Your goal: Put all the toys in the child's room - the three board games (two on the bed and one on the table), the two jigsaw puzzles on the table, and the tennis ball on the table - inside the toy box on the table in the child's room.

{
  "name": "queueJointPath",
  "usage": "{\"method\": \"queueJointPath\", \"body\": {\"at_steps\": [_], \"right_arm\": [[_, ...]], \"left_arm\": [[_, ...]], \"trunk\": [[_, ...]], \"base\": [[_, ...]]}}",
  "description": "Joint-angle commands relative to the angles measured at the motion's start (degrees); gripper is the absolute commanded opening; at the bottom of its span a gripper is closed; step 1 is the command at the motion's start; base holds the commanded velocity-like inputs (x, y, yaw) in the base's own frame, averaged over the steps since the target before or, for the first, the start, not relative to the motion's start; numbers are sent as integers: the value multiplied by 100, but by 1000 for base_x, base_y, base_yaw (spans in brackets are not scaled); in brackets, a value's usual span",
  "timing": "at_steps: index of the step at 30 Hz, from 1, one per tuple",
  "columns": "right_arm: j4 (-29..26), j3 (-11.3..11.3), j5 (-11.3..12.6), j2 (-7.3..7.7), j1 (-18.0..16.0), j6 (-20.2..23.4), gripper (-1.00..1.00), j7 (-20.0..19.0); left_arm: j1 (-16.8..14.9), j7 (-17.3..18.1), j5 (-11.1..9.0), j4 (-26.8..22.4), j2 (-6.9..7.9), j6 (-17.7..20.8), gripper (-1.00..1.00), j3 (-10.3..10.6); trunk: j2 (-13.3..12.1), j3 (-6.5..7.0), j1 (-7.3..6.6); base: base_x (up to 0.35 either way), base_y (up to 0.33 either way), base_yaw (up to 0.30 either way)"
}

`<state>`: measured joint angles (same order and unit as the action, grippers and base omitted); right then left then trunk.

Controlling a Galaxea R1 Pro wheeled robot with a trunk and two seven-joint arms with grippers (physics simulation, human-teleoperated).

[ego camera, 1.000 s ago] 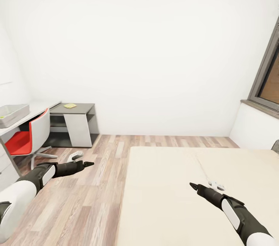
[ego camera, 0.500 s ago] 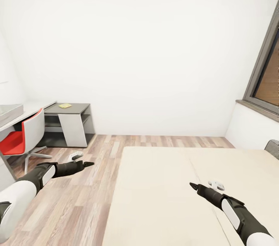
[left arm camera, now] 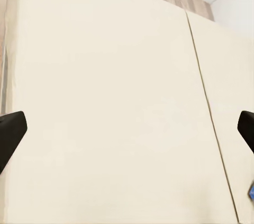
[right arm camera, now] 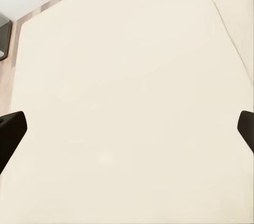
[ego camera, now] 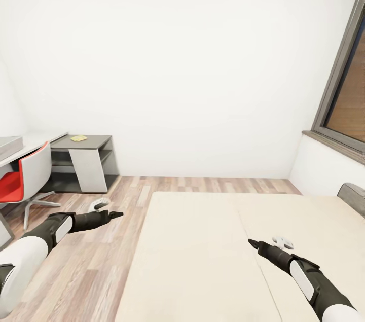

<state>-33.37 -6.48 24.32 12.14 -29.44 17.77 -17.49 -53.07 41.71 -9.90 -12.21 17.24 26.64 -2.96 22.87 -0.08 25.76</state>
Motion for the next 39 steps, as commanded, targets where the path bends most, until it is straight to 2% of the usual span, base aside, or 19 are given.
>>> {"method": "queueJointPath", "body": {"at_steps": [1,9,39], "right_arm": [[-2,-20,38,-2,-1,42,100,-18],[-2,-20,38,-2,-1,42,100,-18],[-20,-20,38,-2,-1,42,100,-18]], "left_arm": [[0,10,-15,-1,0,56,100,-29],[-1,13,-18,-1,5,56,100,-29],[-2,13,-20,-1,7,54,100,-29]], "trunk": [[4,-3,2],[4,5,2],[4,15,2]], "base": [[0,-221,0],[0,-86,-43],[0,-2,-13]]}}
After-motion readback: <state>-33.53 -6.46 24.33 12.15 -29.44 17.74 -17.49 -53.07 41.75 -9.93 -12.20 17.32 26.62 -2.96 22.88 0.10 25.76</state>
